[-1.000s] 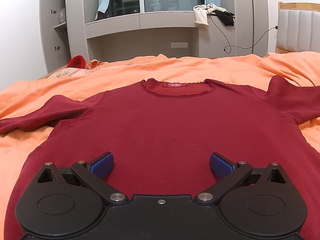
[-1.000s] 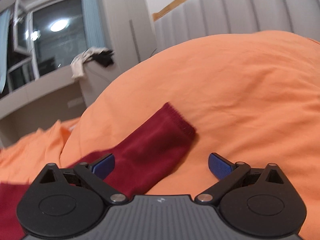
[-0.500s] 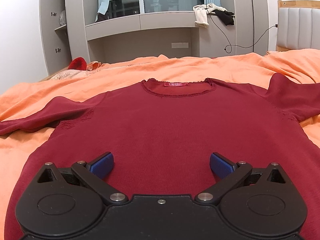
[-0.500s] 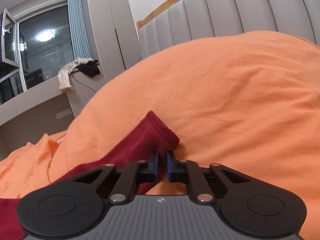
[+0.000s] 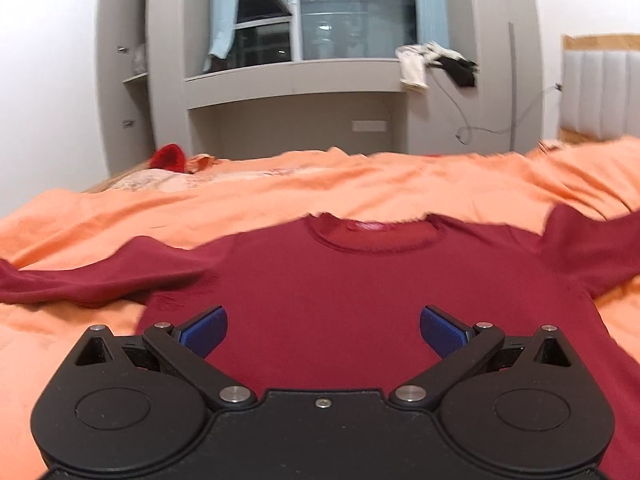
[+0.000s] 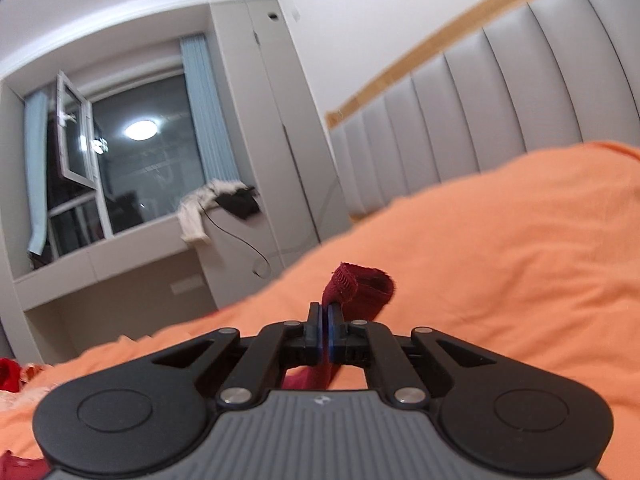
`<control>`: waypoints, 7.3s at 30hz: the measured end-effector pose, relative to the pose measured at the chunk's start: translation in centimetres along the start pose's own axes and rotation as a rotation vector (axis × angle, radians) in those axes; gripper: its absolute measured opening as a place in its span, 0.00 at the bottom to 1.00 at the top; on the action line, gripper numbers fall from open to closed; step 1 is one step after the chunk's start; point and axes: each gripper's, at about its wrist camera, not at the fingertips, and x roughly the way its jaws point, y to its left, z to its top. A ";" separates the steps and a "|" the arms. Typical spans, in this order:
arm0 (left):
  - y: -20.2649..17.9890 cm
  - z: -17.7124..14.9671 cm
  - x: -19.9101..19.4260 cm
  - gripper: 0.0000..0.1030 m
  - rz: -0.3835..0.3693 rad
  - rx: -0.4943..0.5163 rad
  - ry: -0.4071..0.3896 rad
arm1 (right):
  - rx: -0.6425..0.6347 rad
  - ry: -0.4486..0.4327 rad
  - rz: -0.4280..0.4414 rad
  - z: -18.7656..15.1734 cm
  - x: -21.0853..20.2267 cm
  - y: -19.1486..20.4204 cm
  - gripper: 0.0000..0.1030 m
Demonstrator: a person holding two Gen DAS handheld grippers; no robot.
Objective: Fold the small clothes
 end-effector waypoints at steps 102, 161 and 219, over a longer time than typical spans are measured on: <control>8.1 1.0 1.8 0.99 -0.027 -0.307 0.005 | -0.425 0.519 0.461 -10.2 -3.9 15.2 0.93; 5.2 -1.0 1.8 0.10 -0.082 -0.076 0.164 | -0.595 0.527 0.410 -12.3 -3.4 14.3 0.99; 3.6 -1.6 3.7 0.87 0.040 -0.034 0.198 | -0.422 0.389 0.425 -6.9 -1.1 13.2 1.00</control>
